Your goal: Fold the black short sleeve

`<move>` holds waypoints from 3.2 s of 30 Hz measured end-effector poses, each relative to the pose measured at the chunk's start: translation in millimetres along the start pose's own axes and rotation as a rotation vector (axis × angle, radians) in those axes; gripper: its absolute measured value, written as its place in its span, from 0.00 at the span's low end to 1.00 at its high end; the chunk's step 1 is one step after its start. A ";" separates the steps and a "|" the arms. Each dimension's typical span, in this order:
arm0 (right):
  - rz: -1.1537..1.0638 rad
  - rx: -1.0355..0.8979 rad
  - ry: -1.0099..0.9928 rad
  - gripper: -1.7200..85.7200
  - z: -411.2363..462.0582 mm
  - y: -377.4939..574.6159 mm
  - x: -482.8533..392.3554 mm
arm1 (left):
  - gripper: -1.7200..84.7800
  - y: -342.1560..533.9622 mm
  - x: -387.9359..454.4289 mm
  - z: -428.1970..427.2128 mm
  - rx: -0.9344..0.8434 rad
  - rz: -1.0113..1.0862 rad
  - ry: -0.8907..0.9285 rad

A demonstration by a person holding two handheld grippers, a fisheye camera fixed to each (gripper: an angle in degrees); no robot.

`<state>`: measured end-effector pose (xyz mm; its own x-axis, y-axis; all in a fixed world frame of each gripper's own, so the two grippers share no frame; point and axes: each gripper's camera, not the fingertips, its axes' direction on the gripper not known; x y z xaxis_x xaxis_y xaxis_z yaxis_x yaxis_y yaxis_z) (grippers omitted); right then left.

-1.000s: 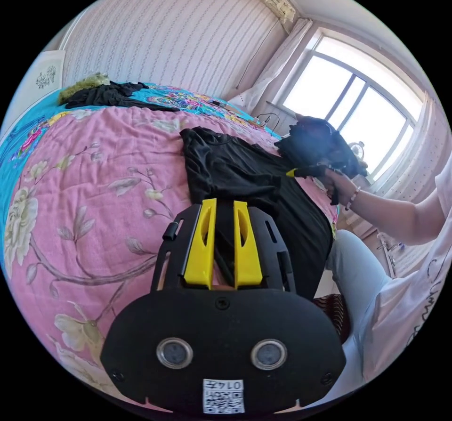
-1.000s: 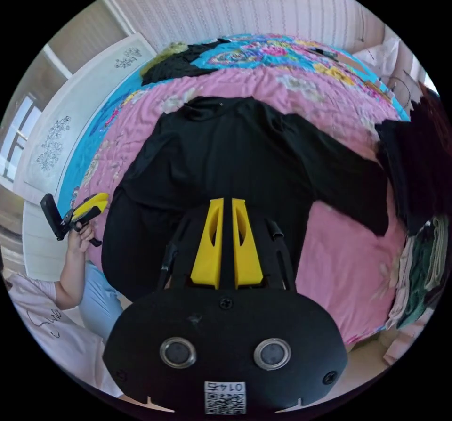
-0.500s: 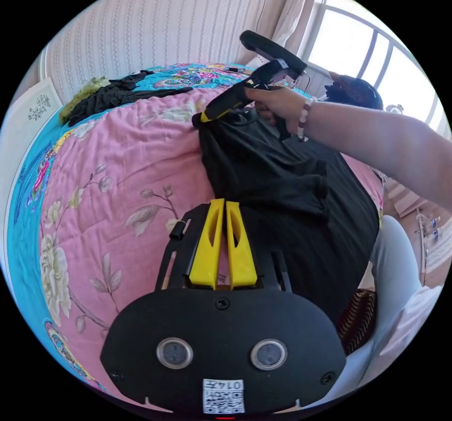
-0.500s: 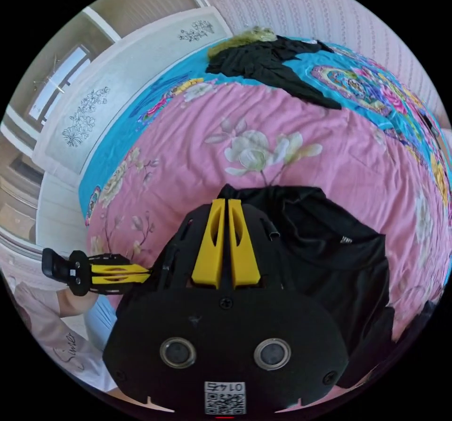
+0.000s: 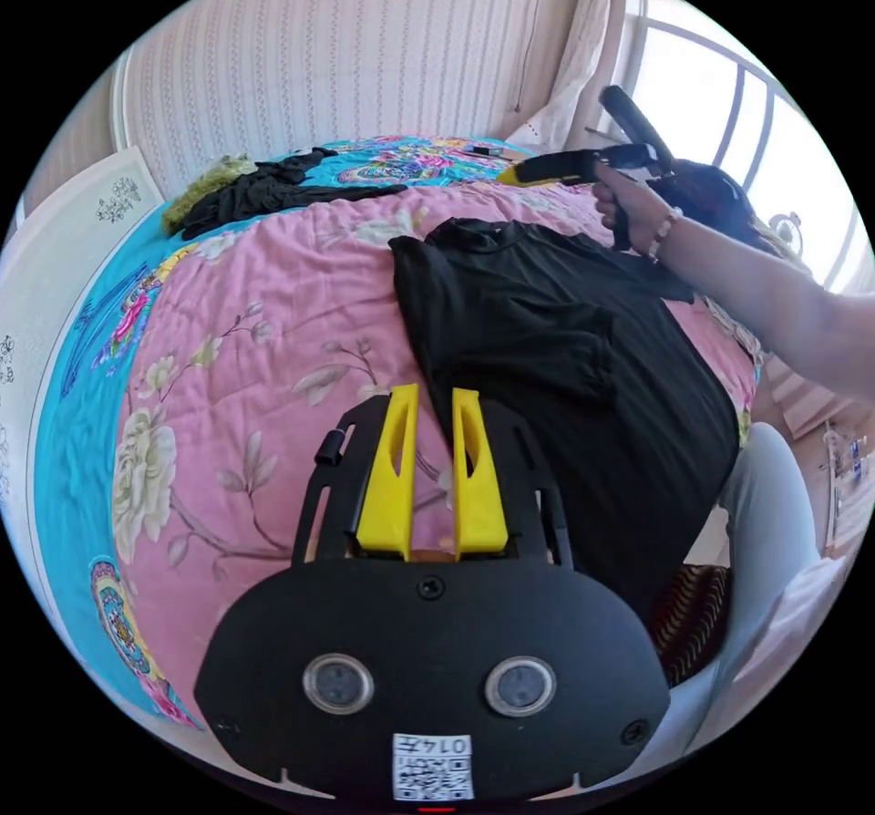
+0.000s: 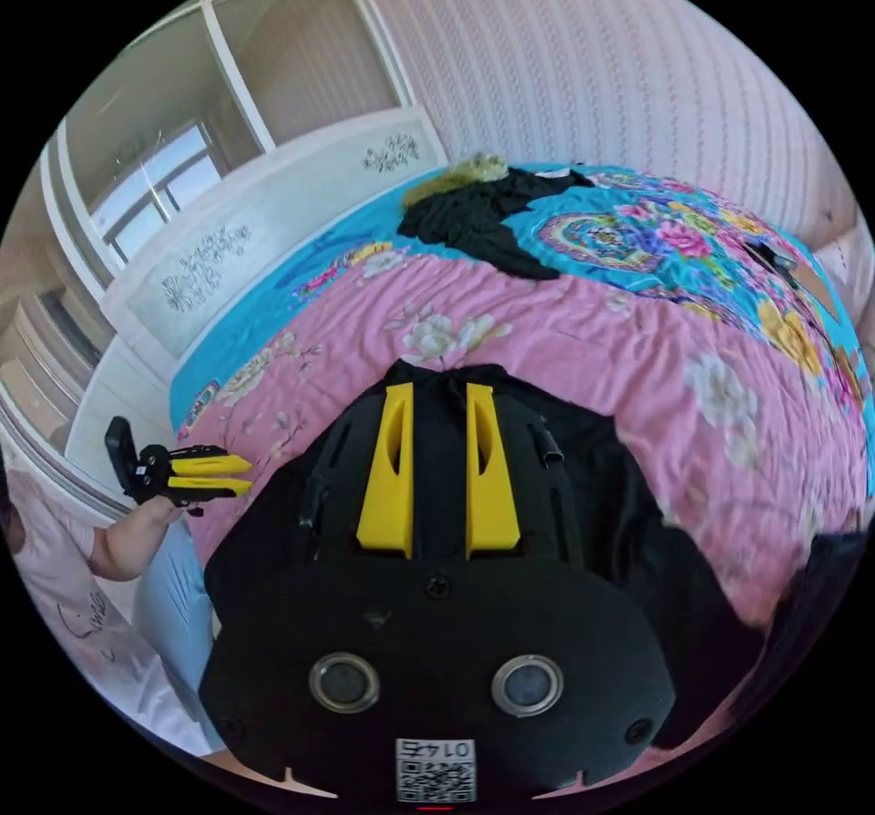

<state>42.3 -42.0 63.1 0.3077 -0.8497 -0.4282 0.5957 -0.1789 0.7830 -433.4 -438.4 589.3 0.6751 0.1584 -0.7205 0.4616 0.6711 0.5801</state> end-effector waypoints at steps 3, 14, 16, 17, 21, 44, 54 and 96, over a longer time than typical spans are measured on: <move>0.140 0.050 0.111 0.11 -74.5 95.4 29.7 | 0.09 19.0 32.1 -0.1 -0.004 0.031 0.026; 0.661 0.307 0.271 0.10 -241.6 309.5 167.1 | 0.09 -33.7 211.9 41.6 0.148 0.278 0.155; 0.637 0.301 0.220 0.09 -249.0 309.5 184.4 | 0.09 -55.1 248.4 57.8 0.144 0.332 0.198; 0.629 0.277 0.190 0.09 -252.5 307.9 194.5 | 0.09 -69.8 270.7 70.9 0.119 0.354 0.215; 0.620 0.224 0.163 0.10 -262.7 301.9 226.5 | 0.09 -121.9 336.8 122.9 0.108 0.400 0.279; 0.595 0.193 -0.079 0.03 -316.7 330.6 262.6 | 0.04 -344.0 548.5 493.8 -0.277 0.480 0.121; 0.309 0.433 -0.196 0.03 -342.8 334.9 214.5 | 0.01 -344.2 442.0 378.8 -0.044 0.474 0.181; 0.042 -0.032 0.039 0.06 -138.2 213.0 77.6 | 0.08 -275.6 91.5 408.9 -0.114 0.064 0.196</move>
<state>295.5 -77.5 134.3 0.3616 -0.8359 -0.4131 0.6046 -0.1271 0.7864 -263.5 -904.9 518.9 0.5707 0.3336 -0.7503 0.3458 0.7311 0.5881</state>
